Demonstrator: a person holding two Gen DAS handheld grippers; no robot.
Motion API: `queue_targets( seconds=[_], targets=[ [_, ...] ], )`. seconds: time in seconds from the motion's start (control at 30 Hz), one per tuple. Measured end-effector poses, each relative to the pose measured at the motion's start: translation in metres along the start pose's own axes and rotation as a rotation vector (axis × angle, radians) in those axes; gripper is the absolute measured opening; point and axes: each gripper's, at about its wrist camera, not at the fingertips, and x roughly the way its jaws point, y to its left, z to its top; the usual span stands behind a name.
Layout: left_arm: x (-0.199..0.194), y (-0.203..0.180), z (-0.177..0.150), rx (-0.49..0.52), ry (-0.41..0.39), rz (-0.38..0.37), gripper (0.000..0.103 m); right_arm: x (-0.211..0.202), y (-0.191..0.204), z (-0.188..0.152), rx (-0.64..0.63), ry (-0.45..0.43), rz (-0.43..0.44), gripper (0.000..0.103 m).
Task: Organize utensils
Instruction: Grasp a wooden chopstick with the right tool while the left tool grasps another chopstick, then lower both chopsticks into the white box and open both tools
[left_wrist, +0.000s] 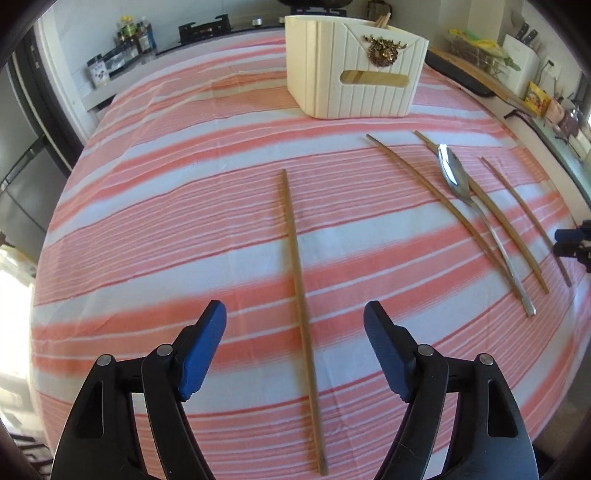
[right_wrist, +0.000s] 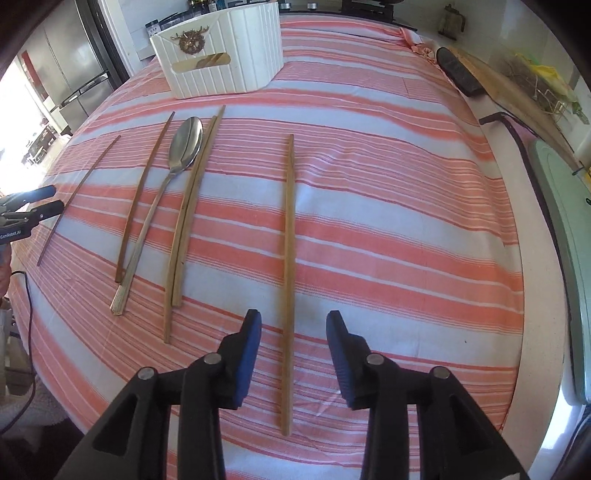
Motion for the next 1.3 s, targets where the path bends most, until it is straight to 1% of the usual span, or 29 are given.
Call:
queue_targets(
  seconds=[0.07,0.13,0.2,0.23,0.3,0.37,0.4,0.43,0.47,0.5,0.53,0.57,0.6,0.67,0.73,0.87,1.0,1.07,1.17,1.3],
  targets=[
    [0.011,0.0,0.011,0.006,0.021,0.001,0.078,0.005,0.0,0.009,-0.015,0.036,0.018,0.038],
    [0.023,0.002,0.02,-0.002,0.051,-0.004,0.077,0.012,0.003,0.021,-0.042,0.054,0.013,0.038],
    [0.034,0.003,0.029,-0.009,0.082,-0.006,0.069,0.02,0.005,0.034,-0.073,0.06,-0.003,0.038],
    [0.036,0.004,0.032,-0.009,0.08,-0.012,0.068,0.025,0.007,0.04,-0.082,0.063,-0.006,0.038],
    [0.039,0.005,0.041,-0.014,0.089,-0.018,0.06,0.033,0.009,0.055,-0.101,0.05,-0.021,0.038],
    [0.043,0.006,0.05,-0.026,0.096,-0.027,0.048,0.039,0.011,0.073,-0.11,0.026,-0.034,0.038],
    [0.045,0.007,0.055,-0.035,0.098,-0.032,0.045,0.043,0.01,0.082,-0.098,0.02,-0.027,0.038],
    [0.047,0.007,0.059,-0.043,0.098,-0.032,0.04,0.047,0.01,0.091,-0.085,0.014,-0.017,0.038],
    [0.049,0.008,0.063,-0.05,0.094,-0.03,0.031,0.05,0.01,0.1,-0.077,0.007,-0.012,0.038],
    [0.05,0.008,0.066,-0.054,0.088,-0.032,0.025,0.052,0.009,0.107,-0.073,-0.003,-0.015,0.035],
    [0.052,0.007,0.068,-0.057,0.084,-0.037,0.01,0.055,0.011,0.113,-0.071,-0.004,-0.018,0.027],
    [0.053,0.007,0.069,-0.063,0.081,-0.045,0.005,0.056,0.014,0.117,-0.078,-0.011,-0.035,0.018],
    [0.052,0.007,0.07,-0.073,0.078,-0.05,0.004,0.057,0.018,0.12,-0.092,-0.016,-0.057,0.006],
    [0.046,0.01,0.071,-0.092,0.053,-0.057,0.004,0.054,0.022,0.121,-0.084,-0.026,-0.05,0.006],
    [0.027,0.015,0.068,-0.114,-0.001,-0.071,0.004,0.038,0.021,0.117,-0.067,-0.076,-0.03,0.006],
    [-0.026,0.023,0.059,-0.15,-0.127,-0.122,0.004,-0.02,0.026,0.105,-0.048,-0.221,0.017,0.006],
    [-0.086,0.023,0.048,-0.138,-0.26,-0.153,0.004,-0.083,0.031,0.083,-0.054,-0.352,0.045,0.006],
    [-0.108,0.022,0.044,-0.133,-0.308,-0.164,0.004,-0.111,0.034,0.072,-0.057,-0.406,0.057,0.006],
    [-0.131,0.022,0.036,-0.129,-0.36,-0.184,0.004,-0.136,0.037,0.064,-0.056,-0.462,0.068,0.006],
    [-0.146,0.021,0.037,-0.135,-0.413,-0.184,0.003,-0.15,0.034,0.055,-0.036,-0.498,0.079,0.006]
  ],
)
